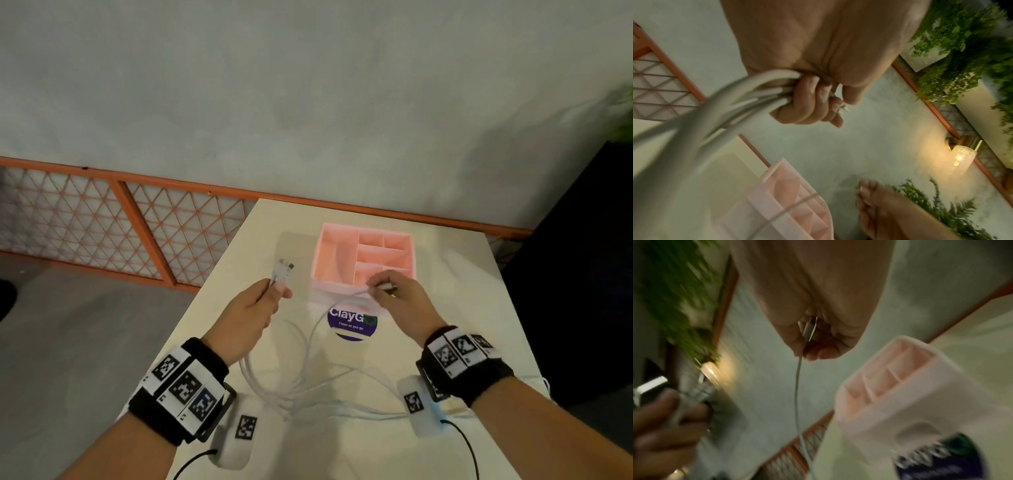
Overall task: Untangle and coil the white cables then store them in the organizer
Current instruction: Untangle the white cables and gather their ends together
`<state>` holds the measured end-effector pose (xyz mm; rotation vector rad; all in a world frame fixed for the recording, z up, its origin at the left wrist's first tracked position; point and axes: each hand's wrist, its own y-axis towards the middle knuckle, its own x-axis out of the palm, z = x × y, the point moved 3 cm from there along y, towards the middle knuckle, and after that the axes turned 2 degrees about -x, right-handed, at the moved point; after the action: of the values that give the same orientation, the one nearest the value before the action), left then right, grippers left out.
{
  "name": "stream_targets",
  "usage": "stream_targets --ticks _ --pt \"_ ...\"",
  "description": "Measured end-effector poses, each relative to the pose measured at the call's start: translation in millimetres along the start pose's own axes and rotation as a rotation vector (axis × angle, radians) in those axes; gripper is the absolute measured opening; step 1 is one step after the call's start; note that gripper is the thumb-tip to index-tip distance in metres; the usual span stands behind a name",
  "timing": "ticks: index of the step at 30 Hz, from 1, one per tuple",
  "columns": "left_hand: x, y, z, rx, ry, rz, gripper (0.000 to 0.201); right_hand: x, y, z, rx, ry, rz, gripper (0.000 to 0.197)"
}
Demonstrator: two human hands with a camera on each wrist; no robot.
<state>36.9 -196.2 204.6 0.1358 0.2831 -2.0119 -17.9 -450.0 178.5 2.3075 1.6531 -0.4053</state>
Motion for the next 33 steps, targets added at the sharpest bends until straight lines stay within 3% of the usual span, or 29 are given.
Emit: stream_targets --ticks 4,9,13,16,18,20,21,24,28,30,33 --pt "24.7 4.9 23.6 0.150 0.041 -0.015 0.031 -4.8 -6.8 -62.1 -0.058 0.250 -0.111 0.017" --pt "54.7 6.0 51.5 0.288 0.068 -0.059 0.022 -0.7 -15.6 -99.5 -0.194 0.259 -0.210 0.016" --pt "67.7 4.1 62.1 0.224 -0.029 -0.166 0.028 -9.4 -16.2 -106.4 -0.274 0.031 -0.022 0.030" --pt "69.1 0.9 70.8 0.177 -0.135 -0.216 0.029 -17.6 -19.2 -104.2 -0.287 0.024 0.075 0.037" --pt "68.7 -2.2 81.0 0.168 -0.226 -0.237 0.027 -10.4 -25.7 -94.7 -0.236 0.067 -0.109 0.043" --pt "67.4 -5.3 92.3 0.201 -0.289 -0.248 0.027 9.5 -39.3 -76.9 -0.137 0.041 -0.414 0.052" --pt "65.7 -6.6 97.2 0.230 -0.297 -0.247 0.027 19.3 -47.6 -68.2 -0.092 0.028 -0.520 0.045" --pt "52.9 -6.1 103.5 0.348 -0.186 -0.132 0.030 33.1 -58.0 -49.8 -0.095 -0.028 -0.541 0.015" --pt "19.7 0.7 97.6 0.384 -0.003 0.216 0.033 19.6 -59.2 -25.0 -0.115 -0.173 -0.508 0.020" --pt "6.2 3.9 95.8 0.364 -0.108 0.246 0.034 7.6 -61.8 -5.3 -0.122 -0.350 -0.537 0.025" --pt "-8.4 1.2 100.1 0.319 -0.517 0.155 0.033 -22.7 -61.4 29.3 -0.051 -0.662 -0.544 0.032"
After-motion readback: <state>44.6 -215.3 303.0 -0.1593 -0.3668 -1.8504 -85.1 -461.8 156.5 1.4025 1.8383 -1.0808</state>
